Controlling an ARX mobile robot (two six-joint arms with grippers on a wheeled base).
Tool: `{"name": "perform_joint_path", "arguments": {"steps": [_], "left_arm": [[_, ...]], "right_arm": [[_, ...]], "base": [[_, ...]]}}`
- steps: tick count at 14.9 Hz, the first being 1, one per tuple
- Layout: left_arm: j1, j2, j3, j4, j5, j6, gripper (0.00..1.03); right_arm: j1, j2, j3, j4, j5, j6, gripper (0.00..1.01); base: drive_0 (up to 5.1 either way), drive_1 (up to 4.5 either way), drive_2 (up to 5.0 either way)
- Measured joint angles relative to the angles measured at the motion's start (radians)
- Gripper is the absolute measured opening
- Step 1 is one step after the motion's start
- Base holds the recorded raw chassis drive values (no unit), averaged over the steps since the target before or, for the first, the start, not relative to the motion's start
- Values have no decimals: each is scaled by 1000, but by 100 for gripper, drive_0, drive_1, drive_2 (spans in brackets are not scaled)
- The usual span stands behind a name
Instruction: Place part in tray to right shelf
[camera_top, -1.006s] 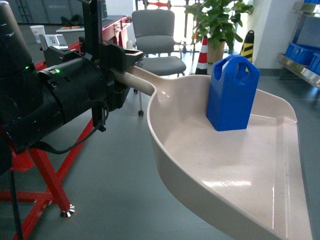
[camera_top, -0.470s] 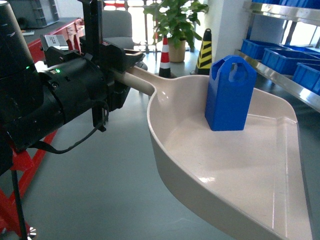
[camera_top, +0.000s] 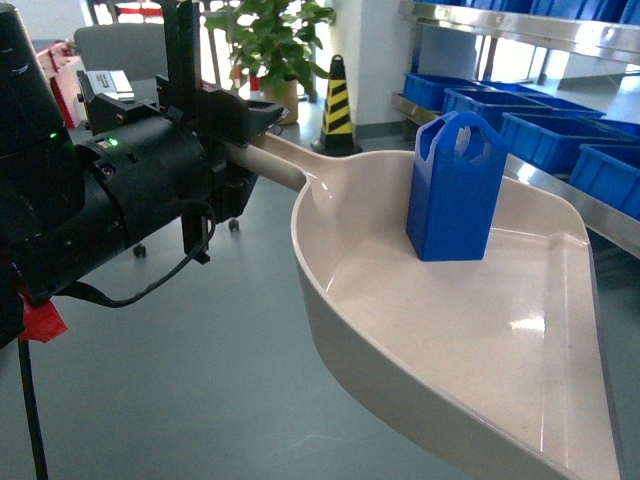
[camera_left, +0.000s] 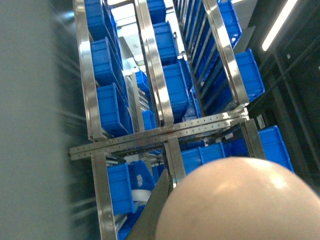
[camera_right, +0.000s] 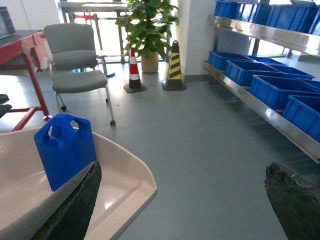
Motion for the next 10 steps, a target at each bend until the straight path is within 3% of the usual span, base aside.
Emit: {"name": "perform_joint_path", "arguments": {"steps": [10], "left_arm": [[-2,0,0,0,0,0,12]], "right_arm": [[0,0,0,0,0,0,98]], "base": [[-157,-157,-157]]}}
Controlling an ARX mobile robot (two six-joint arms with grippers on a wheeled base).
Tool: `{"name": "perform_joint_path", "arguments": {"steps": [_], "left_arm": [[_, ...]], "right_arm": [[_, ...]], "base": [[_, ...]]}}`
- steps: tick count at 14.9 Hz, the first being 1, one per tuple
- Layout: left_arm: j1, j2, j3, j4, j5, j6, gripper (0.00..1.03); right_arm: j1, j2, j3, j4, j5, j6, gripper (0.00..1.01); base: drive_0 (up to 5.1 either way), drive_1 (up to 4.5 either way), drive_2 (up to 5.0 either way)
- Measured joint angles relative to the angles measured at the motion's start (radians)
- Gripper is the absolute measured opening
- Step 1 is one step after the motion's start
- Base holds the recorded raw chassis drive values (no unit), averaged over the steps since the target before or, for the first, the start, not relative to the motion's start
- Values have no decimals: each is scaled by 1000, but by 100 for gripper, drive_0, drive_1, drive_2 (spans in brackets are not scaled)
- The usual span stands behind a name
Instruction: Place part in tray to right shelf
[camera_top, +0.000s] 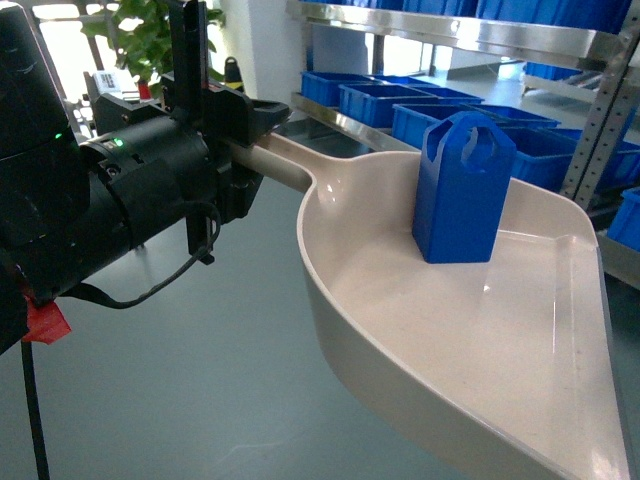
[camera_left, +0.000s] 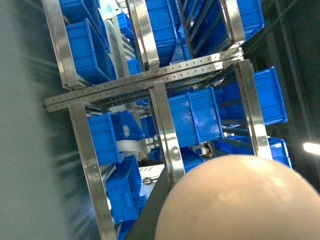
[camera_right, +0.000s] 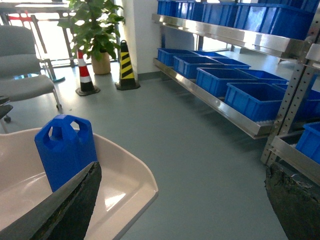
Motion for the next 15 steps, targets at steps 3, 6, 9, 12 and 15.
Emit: {"name": "perform_joint_path", "arguments": {"steps": [3,6,9,12,15], "left_arm": [[2,0,0,0,-1,0,12],[0,0,0,0,0,0,12],[2,0,0,-1,0,0,12],[1,0,0,0,0,0,12],[2,0,0,0,-2,0,12]], "right_arm": [[0,0,0,0,0,0,98],[0,0,0,0,0,0,98],[0,0,0,0,0,0,98],[0,0,0,0,0,0,98],[0,0,0,0,0,0,98]], "base": [[-170,-170,-170],[-170,-170,-170],[-170,-170,-170],[-170,-170,-170],[-170,-170,-170]]}}
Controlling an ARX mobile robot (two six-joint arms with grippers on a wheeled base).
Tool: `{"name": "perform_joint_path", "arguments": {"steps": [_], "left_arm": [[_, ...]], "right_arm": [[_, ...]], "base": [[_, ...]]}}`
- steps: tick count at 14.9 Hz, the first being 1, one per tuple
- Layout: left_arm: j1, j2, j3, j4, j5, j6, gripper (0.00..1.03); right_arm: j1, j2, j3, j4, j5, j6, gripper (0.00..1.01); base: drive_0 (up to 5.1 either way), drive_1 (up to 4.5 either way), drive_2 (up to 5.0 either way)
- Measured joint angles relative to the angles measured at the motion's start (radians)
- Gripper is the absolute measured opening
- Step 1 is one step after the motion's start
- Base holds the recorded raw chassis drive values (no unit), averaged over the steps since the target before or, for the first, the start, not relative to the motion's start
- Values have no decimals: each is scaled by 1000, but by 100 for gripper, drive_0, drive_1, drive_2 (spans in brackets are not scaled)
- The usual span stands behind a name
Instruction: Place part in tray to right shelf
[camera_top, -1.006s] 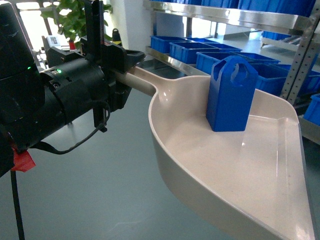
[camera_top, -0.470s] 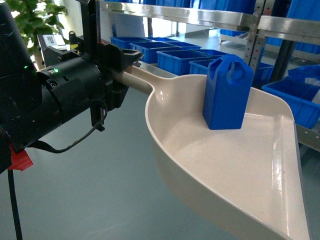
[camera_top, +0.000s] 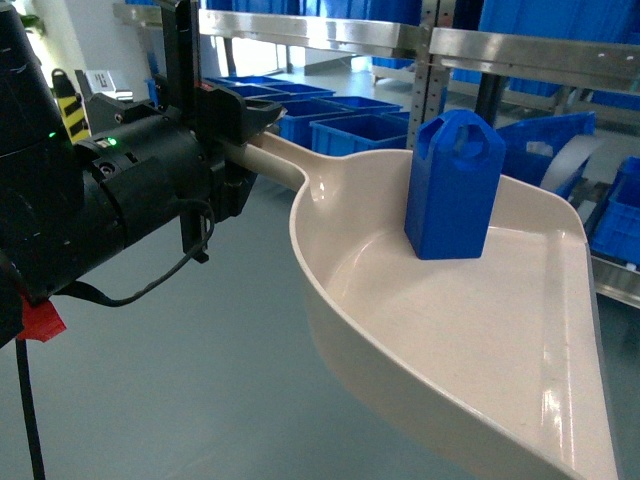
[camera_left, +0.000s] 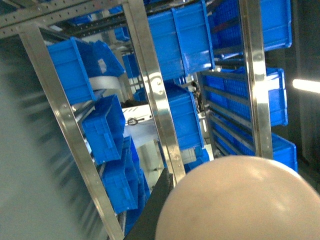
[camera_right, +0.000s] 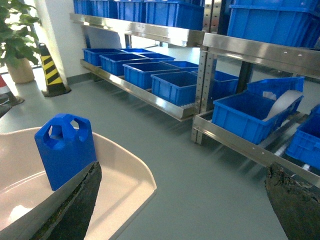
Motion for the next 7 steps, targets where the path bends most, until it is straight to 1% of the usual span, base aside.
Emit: {"name": "perform_joint_path", "arguments": {"steps": [7], "left_arm": [[0,0,0,0,1,0,12]], "right_arm": [[0,0,0,0,0,0,98]], "base": [[-170,-170,-170]]}}
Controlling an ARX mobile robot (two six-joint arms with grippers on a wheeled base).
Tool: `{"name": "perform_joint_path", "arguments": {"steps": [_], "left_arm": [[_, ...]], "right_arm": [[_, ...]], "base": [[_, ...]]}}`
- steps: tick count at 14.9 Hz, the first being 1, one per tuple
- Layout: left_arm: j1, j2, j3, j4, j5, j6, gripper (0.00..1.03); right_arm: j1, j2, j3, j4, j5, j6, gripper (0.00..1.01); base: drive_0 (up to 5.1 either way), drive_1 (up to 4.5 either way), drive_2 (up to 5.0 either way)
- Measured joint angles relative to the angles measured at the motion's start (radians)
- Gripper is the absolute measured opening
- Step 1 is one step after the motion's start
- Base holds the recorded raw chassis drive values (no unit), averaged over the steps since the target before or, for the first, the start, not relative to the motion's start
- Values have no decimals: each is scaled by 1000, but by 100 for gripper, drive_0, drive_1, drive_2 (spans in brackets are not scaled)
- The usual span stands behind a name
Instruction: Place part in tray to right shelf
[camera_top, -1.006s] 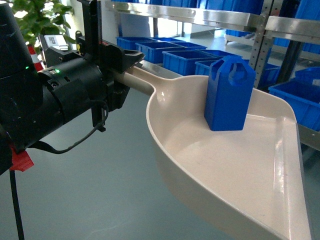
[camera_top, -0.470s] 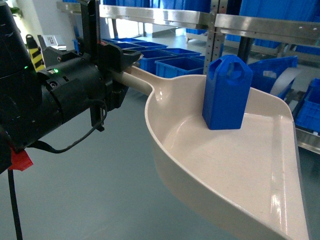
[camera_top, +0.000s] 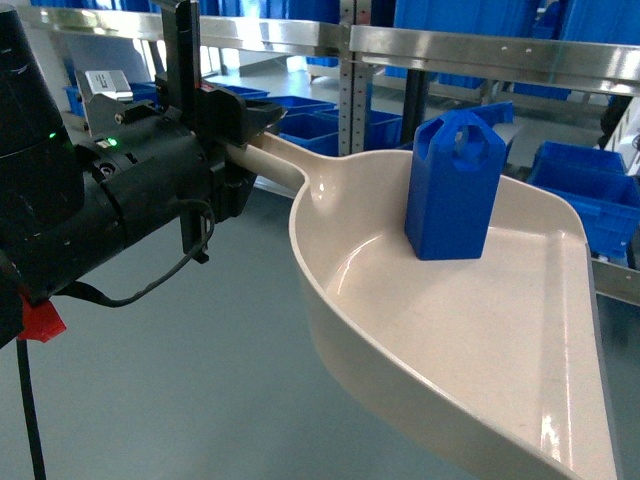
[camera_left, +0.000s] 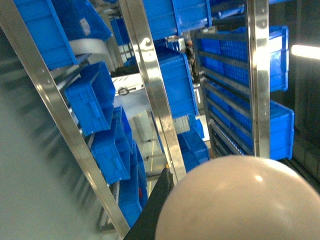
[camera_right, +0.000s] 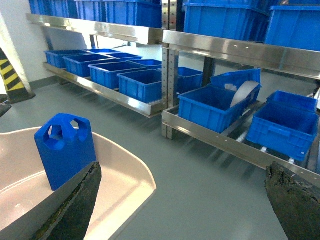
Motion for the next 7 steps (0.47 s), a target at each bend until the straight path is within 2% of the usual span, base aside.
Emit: {"name": "perform_joint_path", "arguments": {"steps": [7], "left_arm": [[-1,0,0,0,1,0,12]], "right_arm": [[0,0,0,0,0,0,98]], "base": [[-171,-171,-171]]}}
